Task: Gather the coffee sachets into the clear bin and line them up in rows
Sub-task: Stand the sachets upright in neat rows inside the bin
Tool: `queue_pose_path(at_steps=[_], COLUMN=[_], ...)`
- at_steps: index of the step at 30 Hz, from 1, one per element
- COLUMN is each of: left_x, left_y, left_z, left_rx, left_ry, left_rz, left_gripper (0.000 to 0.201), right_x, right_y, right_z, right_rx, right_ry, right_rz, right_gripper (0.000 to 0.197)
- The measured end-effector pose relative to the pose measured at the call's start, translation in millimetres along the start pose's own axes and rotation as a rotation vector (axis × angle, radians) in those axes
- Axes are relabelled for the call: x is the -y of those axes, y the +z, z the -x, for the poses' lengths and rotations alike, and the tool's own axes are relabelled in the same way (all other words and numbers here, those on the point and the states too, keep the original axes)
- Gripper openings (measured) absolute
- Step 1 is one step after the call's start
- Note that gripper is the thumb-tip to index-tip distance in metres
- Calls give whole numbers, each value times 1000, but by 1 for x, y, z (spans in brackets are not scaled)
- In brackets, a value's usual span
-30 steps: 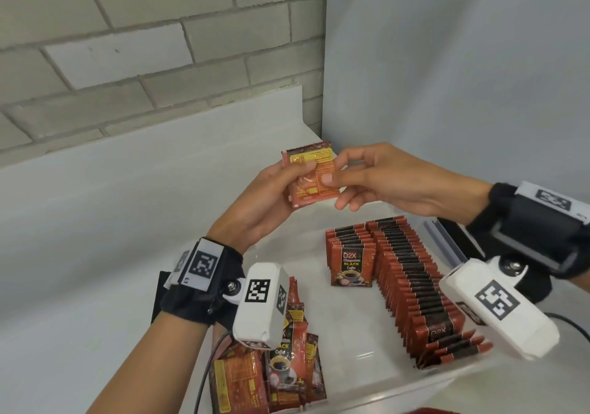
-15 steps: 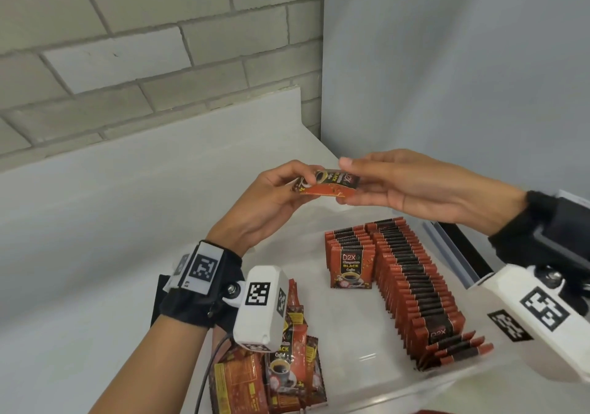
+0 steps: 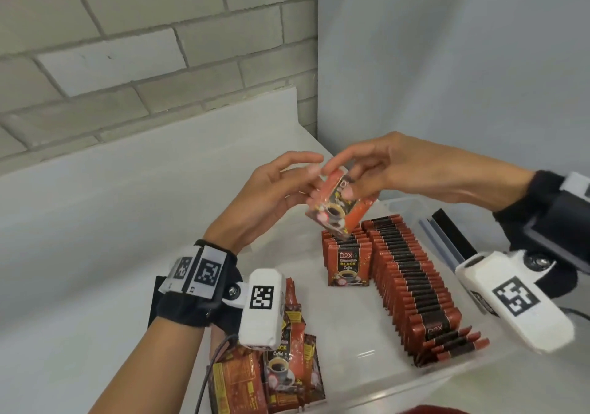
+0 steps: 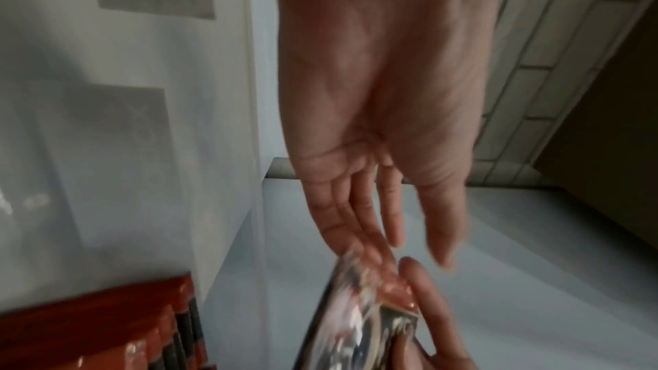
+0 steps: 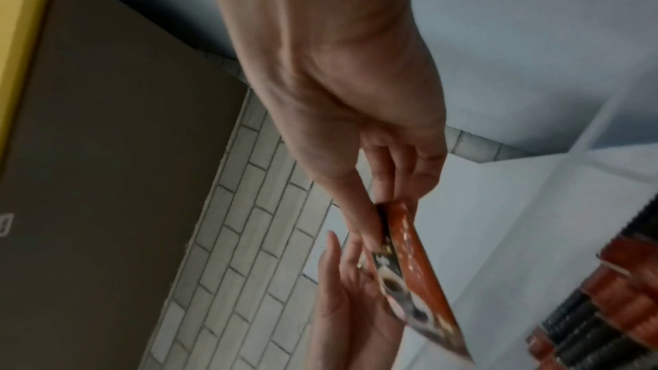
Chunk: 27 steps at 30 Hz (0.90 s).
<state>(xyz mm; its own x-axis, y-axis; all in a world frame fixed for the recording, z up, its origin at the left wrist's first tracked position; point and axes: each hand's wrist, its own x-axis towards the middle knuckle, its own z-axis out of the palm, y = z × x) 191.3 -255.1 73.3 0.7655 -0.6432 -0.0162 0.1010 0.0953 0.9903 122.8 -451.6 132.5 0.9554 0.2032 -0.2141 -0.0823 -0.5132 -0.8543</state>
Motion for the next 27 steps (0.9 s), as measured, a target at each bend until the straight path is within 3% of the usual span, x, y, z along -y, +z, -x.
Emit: queue_pose_path(at_steps=[4, 8, 11, 13, 15, 17, 23, 27], left_x=[-7, -9, -7, -2, 4, 10, 2, -8], left_y=[2, 10, 15, 21, 26, 31, 34, 40], left_z=[1, 3, 7, 10, 11, 10, 14, 20], left_rx=[176, 227, 270, 291, 305, 320, 300, 421], left_ry=[-133, -207, -250, -255, -248, -238, -205, -197], left_rz=[-418, -538, -664, -738, -807, -887, -1147, -1264], left_gripper=[30, 17, 14, 13, 12, 12, 26, 47], right_x=[-11, -11, 2, 7, 2, -8, -29, -30], right_y=[17, 23, 20, 28, 46, 65, 81, 78], right_z=[-1, -1, 9, 16, 19, 19, 8, 6], right_rx=[79, 45, 61, 242, 471, 609, 582, 593], right_ry=[47, 51, 42, 64, 84, 133, 211, 227], right_rz=[190, 370, 542, 650, 768, 875, 922, 922], right_gripper=[36, 34, 18, 2, 16, 27, 33, 33])
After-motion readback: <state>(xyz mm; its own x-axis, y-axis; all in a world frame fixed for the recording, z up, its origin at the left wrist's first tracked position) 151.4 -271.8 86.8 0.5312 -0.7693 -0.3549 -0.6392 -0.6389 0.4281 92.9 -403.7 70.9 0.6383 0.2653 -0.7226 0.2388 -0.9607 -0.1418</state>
